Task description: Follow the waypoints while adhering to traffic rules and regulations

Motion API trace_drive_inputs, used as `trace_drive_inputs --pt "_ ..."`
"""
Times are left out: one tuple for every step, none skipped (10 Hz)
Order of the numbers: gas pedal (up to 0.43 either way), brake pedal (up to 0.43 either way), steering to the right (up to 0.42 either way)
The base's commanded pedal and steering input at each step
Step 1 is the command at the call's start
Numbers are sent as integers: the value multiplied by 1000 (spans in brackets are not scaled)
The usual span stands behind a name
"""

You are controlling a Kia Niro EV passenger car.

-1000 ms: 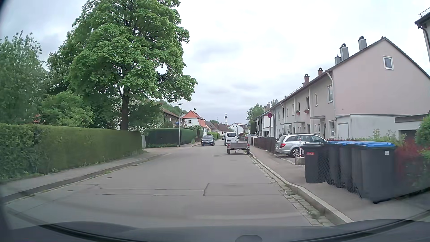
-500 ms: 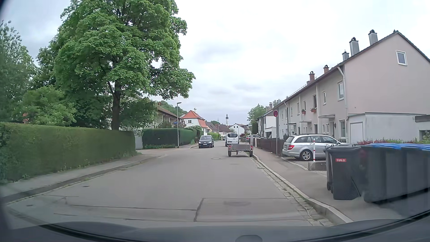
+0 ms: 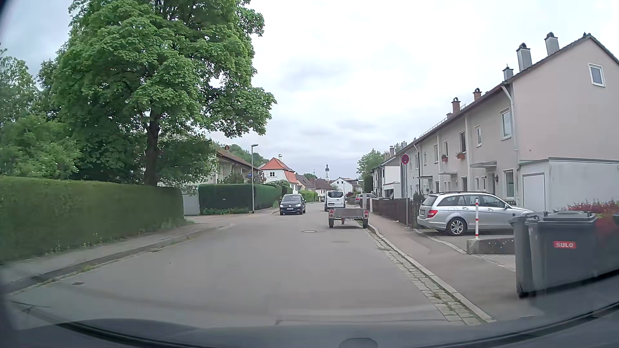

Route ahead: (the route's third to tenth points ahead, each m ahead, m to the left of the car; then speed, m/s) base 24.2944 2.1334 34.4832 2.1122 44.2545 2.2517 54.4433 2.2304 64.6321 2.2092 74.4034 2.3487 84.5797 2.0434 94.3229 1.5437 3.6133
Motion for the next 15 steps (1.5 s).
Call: trace_drive_inputs --pt "0 0 3" --pt "0 30 8" --pt "0 30 8" --pt "0 30 8" --pt "0 43 6" --pt "0 73 5" --pt "0 91 3" --pt "0 104 1" --pt "0 116 -1" --pt "0 128 -5" --pt "0 140 -5" --pt "0 146 -5" --pt "0 146 -5" --pt "0 146 -4" --pt "0 146 0"
